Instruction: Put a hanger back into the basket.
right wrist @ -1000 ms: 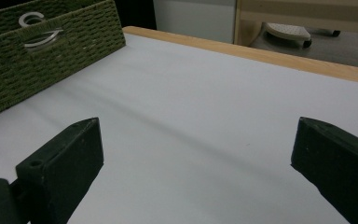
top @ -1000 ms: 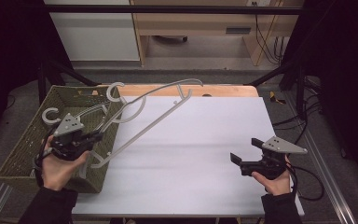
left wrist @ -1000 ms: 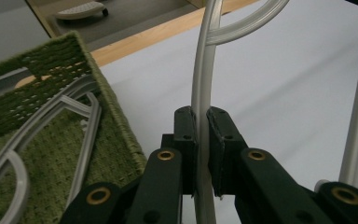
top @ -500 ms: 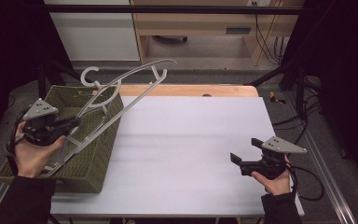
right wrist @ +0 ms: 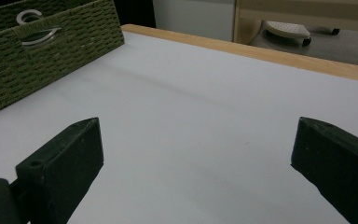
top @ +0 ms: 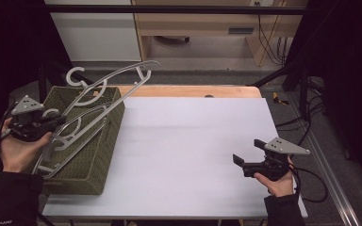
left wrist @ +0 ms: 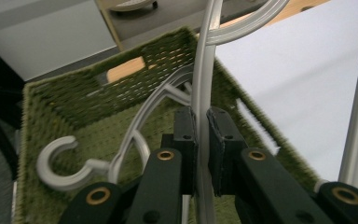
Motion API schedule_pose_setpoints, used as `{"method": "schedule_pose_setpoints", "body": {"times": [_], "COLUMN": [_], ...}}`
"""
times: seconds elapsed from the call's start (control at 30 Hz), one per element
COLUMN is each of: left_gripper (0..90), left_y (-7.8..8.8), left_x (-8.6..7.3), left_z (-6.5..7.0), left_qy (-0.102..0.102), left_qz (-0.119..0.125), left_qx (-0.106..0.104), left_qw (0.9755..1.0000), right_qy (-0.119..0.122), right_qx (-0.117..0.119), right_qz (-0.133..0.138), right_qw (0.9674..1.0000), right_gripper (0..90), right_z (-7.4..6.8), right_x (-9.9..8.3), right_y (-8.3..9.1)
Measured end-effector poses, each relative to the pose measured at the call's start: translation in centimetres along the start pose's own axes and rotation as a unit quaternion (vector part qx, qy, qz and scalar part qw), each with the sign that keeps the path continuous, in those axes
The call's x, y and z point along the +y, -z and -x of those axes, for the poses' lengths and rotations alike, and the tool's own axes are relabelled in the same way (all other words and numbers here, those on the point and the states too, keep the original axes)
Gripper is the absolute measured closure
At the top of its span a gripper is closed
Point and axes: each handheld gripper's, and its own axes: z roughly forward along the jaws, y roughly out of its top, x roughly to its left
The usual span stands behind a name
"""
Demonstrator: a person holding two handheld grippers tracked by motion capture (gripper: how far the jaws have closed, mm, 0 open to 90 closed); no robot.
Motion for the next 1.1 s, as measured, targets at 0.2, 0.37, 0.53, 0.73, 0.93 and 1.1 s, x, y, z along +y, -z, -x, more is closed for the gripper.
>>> {"method": "schedule_pose_setpoints", "body": {"times": [0.2, 0.37, 0.53, 0.73, 0.93, 1.1], "left_gripper": [82.3, 82.3, 82.3, 82.3, 82.3, 82.3], "left_y": [-0.3, -0.6, -0.6, -0.6, -0.5, -0.5], "left_x": [-1.3, -2.7, -3.6, -5.0, -6.1, -6.9], "left_z": [-2.2, -4.0, -4.9, -6.2, -6.9, -7.4], "left_qy": [0.01, 0.016, 0.02, 0.026, 0.032, 0.027], "left_qz": [-0.019, -0.037, -0.046, -0.062, -0.075, -0.09], "left_qx": [0.021, 0.035, 0.044, 0.06, 0.075, 0.094], "left_qw": [0.9995, 0.9986, 0.9978, 0.9959, 0.9938, 0.9911], "right_qy": [-0.002, -0.002, -0.002, -0.001, 0.0, 0.0], "right_qx": [0.0, -0.001, -0.002, 0.001, -0.001, -0.002], "right_qz": [0.0, -0.002, -0.002, -0.004, -0.004, -0.006], "right_qw": [1.0, 1.0, 1.0, 1.0, 1.0, 1.0], "right_gripper": [2.5, 2.5, 2.5, 2.5, 2.5, 2.5], "right_z": [0.1, 0.1, 0.2, 0.2, 0.2, 0.2], "right_x": [0.0, 0.0, -0.1, -0.1, -0.1, -0.1], "right_y": [0.0, 0.0, 0.0, -0.1, -0.1, -0.1]}}
